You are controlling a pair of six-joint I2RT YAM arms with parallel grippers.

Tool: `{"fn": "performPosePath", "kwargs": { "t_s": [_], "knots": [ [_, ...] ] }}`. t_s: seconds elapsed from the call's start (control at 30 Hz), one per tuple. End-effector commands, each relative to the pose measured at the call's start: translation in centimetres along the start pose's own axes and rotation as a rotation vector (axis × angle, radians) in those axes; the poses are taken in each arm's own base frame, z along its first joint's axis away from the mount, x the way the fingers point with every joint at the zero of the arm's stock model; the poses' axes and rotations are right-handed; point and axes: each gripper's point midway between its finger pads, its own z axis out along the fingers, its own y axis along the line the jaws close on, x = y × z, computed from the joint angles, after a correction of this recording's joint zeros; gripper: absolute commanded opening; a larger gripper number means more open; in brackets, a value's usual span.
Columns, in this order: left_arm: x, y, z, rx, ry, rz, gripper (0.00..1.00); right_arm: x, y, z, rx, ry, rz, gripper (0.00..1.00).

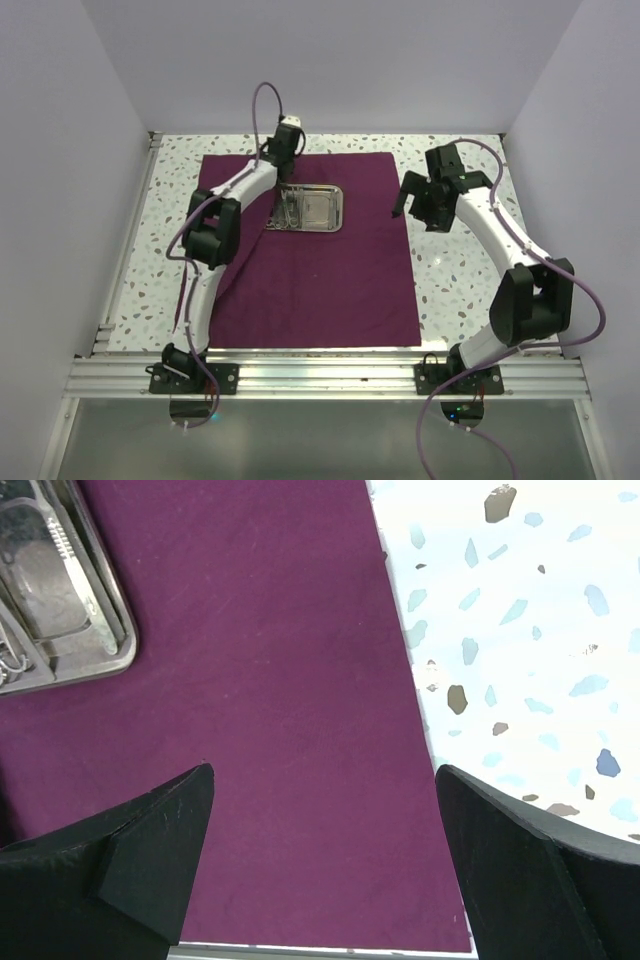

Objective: Open and lay out the surgical kit
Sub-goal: Open the surgical kit at the center of the board.

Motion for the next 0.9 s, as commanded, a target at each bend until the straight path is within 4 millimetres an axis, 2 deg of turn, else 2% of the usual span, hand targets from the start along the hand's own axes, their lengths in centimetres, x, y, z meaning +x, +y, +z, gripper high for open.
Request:
{"fn": "performPosePath", "kwargs": {
  "t_s": [0.0,0.03,0.07,0.1,0.13,0.17,0.2,0.23,0.27,0.3,0.33,0.37,0.4,0.43,0.47,0.5,0.6,0.63,0.67,0.7,0.77,0.83,0.87],
  "knots": [
    [-8.4,9.3,-3.0,-0.121,-0.189,-0.114,0.0,-1.7,0.7,0.0,-0.013,-0.031,-0.002,0.96],
    [-8.6,10.6,-3.0,-0.134,-0.196,-0.122,0.0,-1.8,0.9,0.0,-0.016,-0.033,0.001,0.96],
    [-7.9,11.9,-2.6,-0.152,-0.185,-0.114,0.0,-1.8,1.1,0.4,-0.021,-0.026,0.004,0.96],
    [-7.6,14.3,-2.2,-0.185,-0.184,-0.129,0.04,-1.9,1.2,0.5,-0.023,-0.029,0.008,0.96],
    [-8.0,15.7,-2.2,-0.212,-0.207,-0.147,0.16,-2.1,1.2,0.6,-0.024,-0.032,0.014,0.96],
    [-7.6,16.6,-1.9,-0.231,-0.203,-0.155,0.28,-2.0,1.2,0.9,-0.022,-0.029,0.014,0.96],
    [-7.3,18.5,-1.5,-0.264,-0.195,-0.14,0.47,-2.1,1.2,1.0,-0.023,-0.03,0.016,0.96],
    [-6.5,19.5,-0.9,-0.306,-0.178,-0.141,0.71,-2.0,1.2,1.3,-0.02,-0.025,0.022,0.96],
    [-6.7,20.4,-0.7,-0.335,-0.179,-0.155,0.9,-1.8,1.5,1.5,-0.036,-0.012,0.02,0.96],
    [-5.4,21.3,0.1,-0.362,-0.137,-0.153,0.99,-1.6,1.6,1.7,-0.036,-0.004,0.022,0.96],
    [-5.2,21.8,0.1,-0.384,-0.121,-0.159,1.0,-1.7,1.6,1.7,-0.04,-0.003,0.026,0.96],
    [-5.9,23.0,-0.3,-0.431,-0.13,-0.201,1.0,-1.7,1.7,1.9,-0.042,-0.002,0.028,0.96],
    [-5.5,23.6,-0.5,-0.452,-0.108,-0.205,1.0,-1.7,1.8,2.1,-0.045,0.0,0.028,0.96],
    [-6.2,24.2,-1.4,-0.462,-0.123,-0.216,1.0,-1.7,1.8,2.2,-0.045,0.002,0.035,0.96],
    [-5.7,24.3,-1.8,-0.472,-0.115,-0.213,1.0,-1.8,2.0,2.3,-0.051,-0.002,0.04,0.96],
    [-7.2,24.9,-3.5,-0.47,-0.155,-0.24,1.0,-1.8,2.1,2.5,-0.054,0.003,0.043,0.96],
    [-8.1,22.6,-4.8,-0.299,-0.169,-0.267,0.97,-1.7,2.5,2.8,-0.07,0.009,0.057,0.95],
    [-9.2,21.5,-6.2,-0.206,-0.189,-0.262,0.94,-1.6,2.6,2.9,-0.075,0.012,0.064,0.95],
    [-8.3,18.2,-5.9,-0.038,-0.171,-0.25,0.93,-1.8,2.8,3.0,-0.082,0.007,0.067,0.95],
    [-8.0,16.7,-6.3,0.016,-0.159,-0.242,0.94,-1.7,2.8,3.1,-0.084,0.008,0.07,0.95],
    [-5.7,15.4,-6.0,0.011,-0.089,-0.273,0.94,-1.8,3.0,3.2,-0.092,0.007,0.077,0.95],
    [-1.9,14.8,-4.9,0.015,0.019,-0.333,0.95,-1.9,3.2,3.1,-0.098,0.006,0.079,0.95],
    [-0.5,14.5,-4.5,0.03,0.059,-0.433,0.95,-2.0,3.2,2.9,-0.098,0.0,0.08,0.95]
  ]
}}
